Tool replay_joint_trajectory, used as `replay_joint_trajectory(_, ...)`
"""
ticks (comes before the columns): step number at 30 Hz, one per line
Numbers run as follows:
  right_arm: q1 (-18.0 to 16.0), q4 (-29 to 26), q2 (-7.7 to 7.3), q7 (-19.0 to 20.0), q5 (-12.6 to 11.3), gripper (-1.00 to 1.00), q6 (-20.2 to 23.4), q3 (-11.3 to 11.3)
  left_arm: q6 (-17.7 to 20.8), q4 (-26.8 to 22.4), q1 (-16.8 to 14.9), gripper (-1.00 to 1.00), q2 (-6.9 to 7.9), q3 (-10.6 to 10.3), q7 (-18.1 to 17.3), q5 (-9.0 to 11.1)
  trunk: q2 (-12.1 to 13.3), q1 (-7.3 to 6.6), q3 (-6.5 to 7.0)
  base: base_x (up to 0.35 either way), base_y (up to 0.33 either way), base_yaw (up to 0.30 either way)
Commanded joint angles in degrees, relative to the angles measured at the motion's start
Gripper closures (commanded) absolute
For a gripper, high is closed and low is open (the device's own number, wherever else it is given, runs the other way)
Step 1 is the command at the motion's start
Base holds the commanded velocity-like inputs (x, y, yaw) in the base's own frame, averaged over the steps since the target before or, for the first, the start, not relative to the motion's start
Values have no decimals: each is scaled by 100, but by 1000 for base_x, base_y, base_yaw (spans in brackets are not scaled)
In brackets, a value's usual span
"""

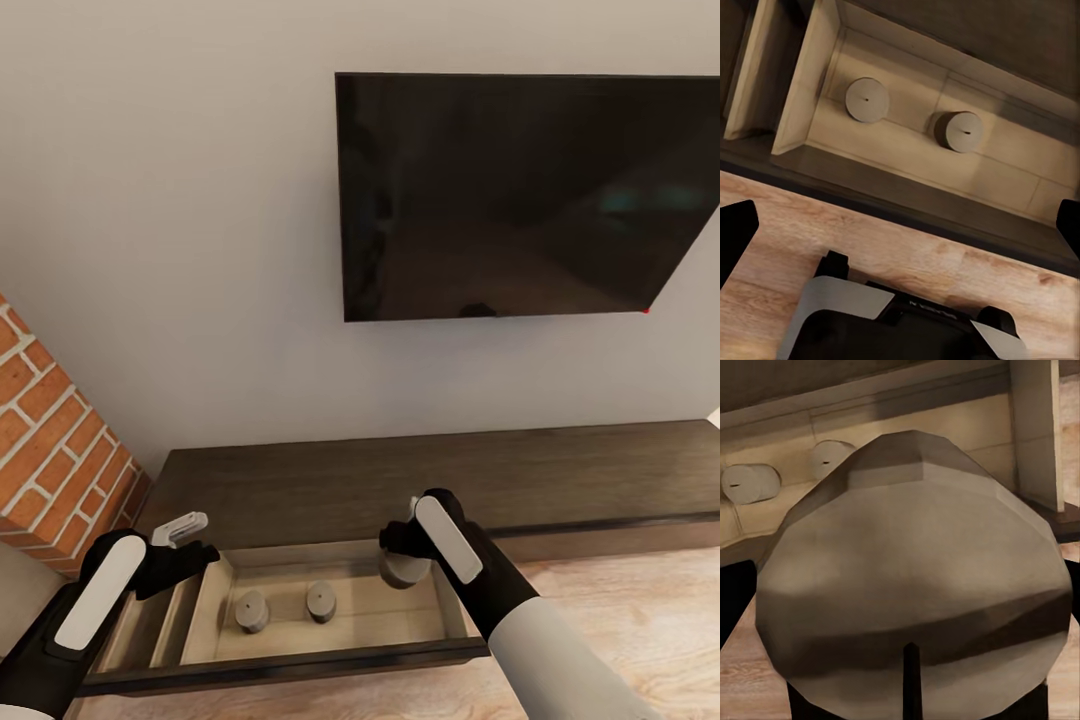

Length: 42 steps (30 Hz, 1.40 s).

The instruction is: Place each of the two pumpkins and all three candles from the living room inside a cabinet in the living room (use any cabinet), then make sure every cabinet is closed, and position the cauldron so it is next to a table in the living room.

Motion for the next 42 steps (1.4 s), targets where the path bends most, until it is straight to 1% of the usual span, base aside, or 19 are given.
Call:
replay_joint_trajectory(1, -6, 32, -1, -52, -52, 100, -23, 14, 3, -6, -4, -100, 7, -10, 60, 63, -48, 24, -26, 0, 0, 0)
replay_joint_trajectory(3, -4, 73, -1, -39, -48, 100, -47, 43, 3, -6, -4, -100, 6, -11, 60, 69, -128, 68, -62, 0, 0, 0)
replay_joint_trajectory(5, -4, 105, 4, -29, -50, 100, -69, 162, 3, -6, -4, -100, 5, -15, 61, 72, -209, 112, -97, 0, 0, 0)
replay_joint_trajectory(8, -5, 128, 3, -26, -54, 100, -185, 254, 3, -6, -4, -100, 5, -10, 61, 74, -329, 177, -151, 0, 0, 0)
replay_joint_trajectory(11, -6, 139, 3, -25, -59, 100, -281, 280, 3, -5, -4, -100, 5, -8, 61, 74, -449, 243, -205, 0, 0, 0)
replay_joint_trajectory(16, -6, 136, 8, -23, -61, 100, -318, 293, 3, -3, -4, -100, 11, -8, 61, 79, -650, 353, -295, 0, 0, 0)
replay_joint_trajectory(20, -5, 142, 8, -24, -63, 100, -368, 297, 3, -6, -4, -100, 13, -3, 61, 177, -810, 441, -367, 0, 0, 0)
replay_joint_trajectory(22, -4, 144, 8, -23, -65, 100, -390, 298, 10, -6, -4, -100, 14, 33, 61, 240, -890, 485, -403, 0, 0, 0)
replay_joint_trajectory(24, -5, 144, 8, -24, -64, 100, -399, 300, 102, -6, -3, -100, 14, 83, 61, 306, -971, 529, -439, 0, 0, 0)
replay_joint_trajectory(28, -5, 145, 14, -24, -62, 100, -404, 304, 199, -19, 10, -100, 18, 146, 61, 601, -1131, 617, -510, 0, 0, 0)
replay_joint_trajectory(29, -5, 145, 15, -24, -62, 100, -414, 306, 212, -21, 19, -100, 30, 164, 61, 755, -1171, 639, -528, 0, 0, 0)
replay_joint_trajectory(30, -5, 145, 16, -24, -62, 100, -426, 306, 219, -25, 25, -100, 63, 172, 61, 856, -1211, 661, -546, 0, 0, 0)
replay_joint_trajectory(31, -6, 145, 16, -24, -62, 100, -431, 306, 222, -27, 26, -100, 93, 173, 61, 907, -1251, 683, -564, 0, 0, 0)
replay_joint_trajectory(32, -6, 148, 16, -24, -61, 100, -440, 307, 227, -33, 33, -100, 210, 172, 57, 1082, -1292, 705, -582, 0, 0, 0)
replay_joint_trajectory(33, -6, 158, 16, -24, -61, 100, -443, 307, 228, -36, 35, -100, 289, 170, 57, 1226, -1332, 727, -600, 0, 0, 0)
replay_joint_trajectory(36, -6, 355, 17, -18, -57, 100, -463, 309, 231, -37, 38, -100, 501, 169, 60, 1704, -1452, 792, -654, 0, 0, 0)
replay_joint_trajectory(38, -6, 509, 17, -16, -54, 100, -521, 337, 231, -34, 39, -100, 638, 162, 60, 1964, -1532, 836, -690, 0, 0, 0)
replay_joint_trajectory(40, -6, 555, 17, -16, -57, 100, -551, 413, 232, -35, 40, -100, 679, 161, 60, 2042, -1612, 880, -726, 0, 0, 0)
replay_joint_trajectory(42, -6, 577, 17, -16, -60, 100, -581, 469, 232, -35, 40, -100, 696, 160, 61, 2074, -1693, 924, -762, 0, 0, 0)
